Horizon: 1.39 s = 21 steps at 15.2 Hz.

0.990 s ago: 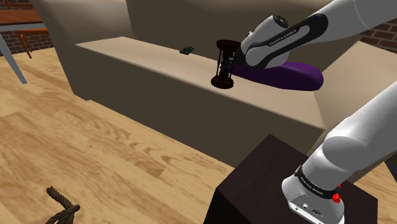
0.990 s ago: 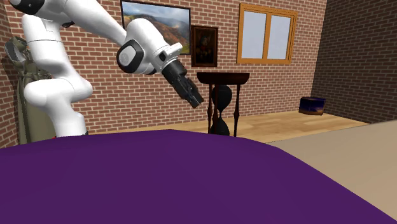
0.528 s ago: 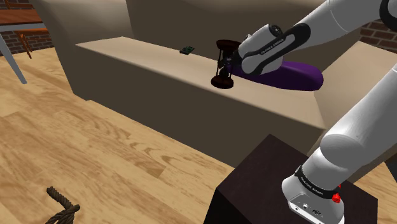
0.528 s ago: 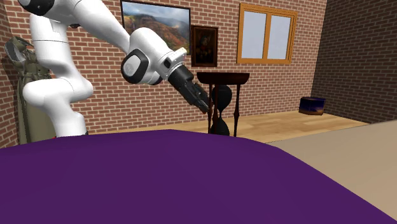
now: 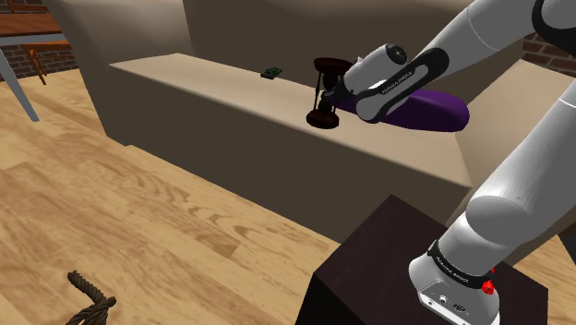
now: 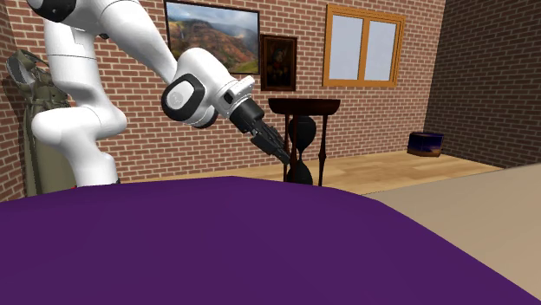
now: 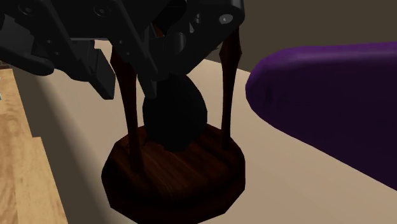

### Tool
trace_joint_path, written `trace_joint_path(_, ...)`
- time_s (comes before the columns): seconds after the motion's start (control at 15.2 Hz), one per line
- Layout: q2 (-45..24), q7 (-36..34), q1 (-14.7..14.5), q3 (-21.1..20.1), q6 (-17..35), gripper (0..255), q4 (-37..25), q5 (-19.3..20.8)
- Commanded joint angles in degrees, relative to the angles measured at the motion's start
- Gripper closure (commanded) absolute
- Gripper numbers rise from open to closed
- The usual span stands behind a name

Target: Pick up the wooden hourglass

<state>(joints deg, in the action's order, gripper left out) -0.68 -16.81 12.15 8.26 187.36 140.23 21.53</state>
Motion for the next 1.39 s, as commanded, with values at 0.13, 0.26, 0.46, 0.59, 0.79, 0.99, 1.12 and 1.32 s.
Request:
trace_joint_path(0.13,-0.02,-0.17,-0.03,0.06,0.02,255,0.04,0.21)
trace_joint_path(0.26,-0.01,0.08,0.07,-0.09,0.01,255,0.06,-0.08)
trace_joint_path(0.46,0.67,5.19,2.57,-3.77,-0.73,255,0.23,-6.0)
trace_joint_path(0.59,1.99,11.23,2.55,-5.1,-2.27,255,0.16,-13.0)
trace_joint_path(0.79,3.78,12.87,0.18,-3.14,-4.72,255,-0.47,-14.81)
trace_joint_path(0.99,5.45,13.65,-0.34,-2.85,-7.18,255,-1.25,-15.64)
trace_joint_path(1.12,6.5,13.95,-0.58,-2.71,-8.82,255,-1.85,-15.93)
trace_joint_path(1.32,7.96,14.28,-0.83,-2.6,-11.28,255,-2.84,-16.25)
